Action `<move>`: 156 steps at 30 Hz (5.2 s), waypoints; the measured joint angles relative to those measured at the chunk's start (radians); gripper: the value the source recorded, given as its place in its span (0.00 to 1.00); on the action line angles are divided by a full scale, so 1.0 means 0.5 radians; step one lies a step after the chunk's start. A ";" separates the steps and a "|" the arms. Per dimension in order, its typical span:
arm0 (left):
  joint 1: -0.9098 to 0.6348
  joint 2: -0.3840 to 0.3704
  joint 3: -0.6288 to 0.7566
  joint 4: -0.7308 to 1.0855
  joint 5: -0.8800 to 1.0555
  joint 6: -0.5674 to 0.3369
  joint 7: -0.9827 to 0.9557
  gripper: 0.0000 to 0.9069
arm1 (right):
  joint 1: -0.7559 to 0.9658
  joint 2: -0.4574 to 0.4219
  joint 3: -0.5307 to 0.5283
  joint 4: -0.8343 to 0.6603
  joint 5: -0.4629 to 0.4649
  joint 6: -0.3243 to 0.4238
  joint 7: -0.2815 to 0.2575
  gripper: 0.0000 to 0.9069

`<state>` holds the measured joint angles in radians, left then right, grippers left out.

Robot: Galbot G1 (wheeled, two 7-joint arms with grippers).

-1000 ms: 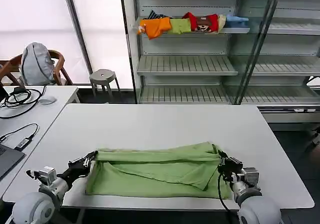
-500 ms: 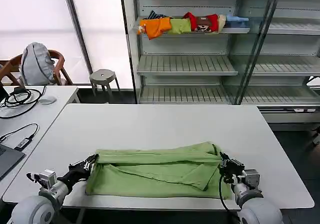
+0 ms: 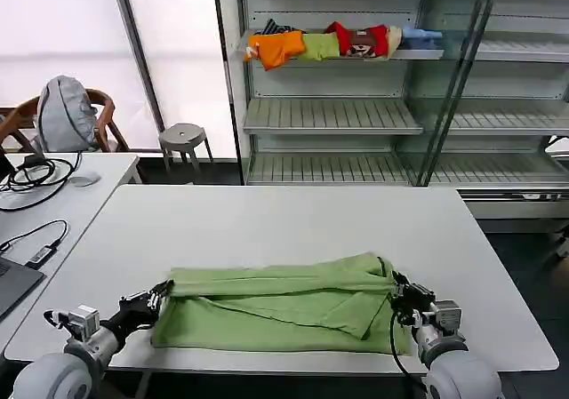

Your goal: Fold and organize the clothes.

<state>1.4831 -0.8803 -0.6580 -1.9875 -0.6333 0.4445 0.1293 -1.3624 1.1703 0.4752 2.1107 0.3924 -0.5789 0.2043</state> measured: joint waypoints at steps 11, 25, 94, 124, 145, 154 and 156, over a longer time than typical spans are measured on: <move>0.022 -0.029 -0.063 -0.156 0.034 0.091 -0.094 1.00 | -0.119 -0.006 0.110 0.105 0.072 -0.001 -0.031 1.00; 0.087 -0.122 0.090 -0.330 -0.121 0.088 -0.719 1.00 | -0.373 0.075 0.304 0.304 -0.038 0.022 -0.106 1.00; 0.024 -0.166 0.412 -0.219 0.137 0.048 -1.042 0.01 | -0.528 0.174 0.249 0.357 -0.453 0.131 -0.156 1.00; 0.116 -0.067 -0.416 -0.395 0.509 0.242 -0.307 0.01 | -0.542 0.181 0.286 0.374 -0.491 0.148 -0.151 1.00; -0.089 -0.320 0.446 -0.635 0.527 0.262 -0.547 0.01 | -0.614 0.220 0.346 0.420 -0.528 0.161 -0.153 1.00; -0.143 -0.345 0.599 -0.655 0.406 0.265 -0.630 0.02 | -0.624 0.214 0.345 0.420 -0.536 0.161 -0.154 1.00; -0.163 -0.357 0.621 -0.645 0.372 0.265 -0.647 0.01 | -0.628 0.213 0.346 0.420 -0.536 0.162 -0.154 1.00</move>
<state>1.4015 -1.0589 -0.3476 -2.3099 -0.4471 0.5768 -0.1940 -1.6762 1.2766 0.6482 2.3209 0.1243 -0.4981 0.1274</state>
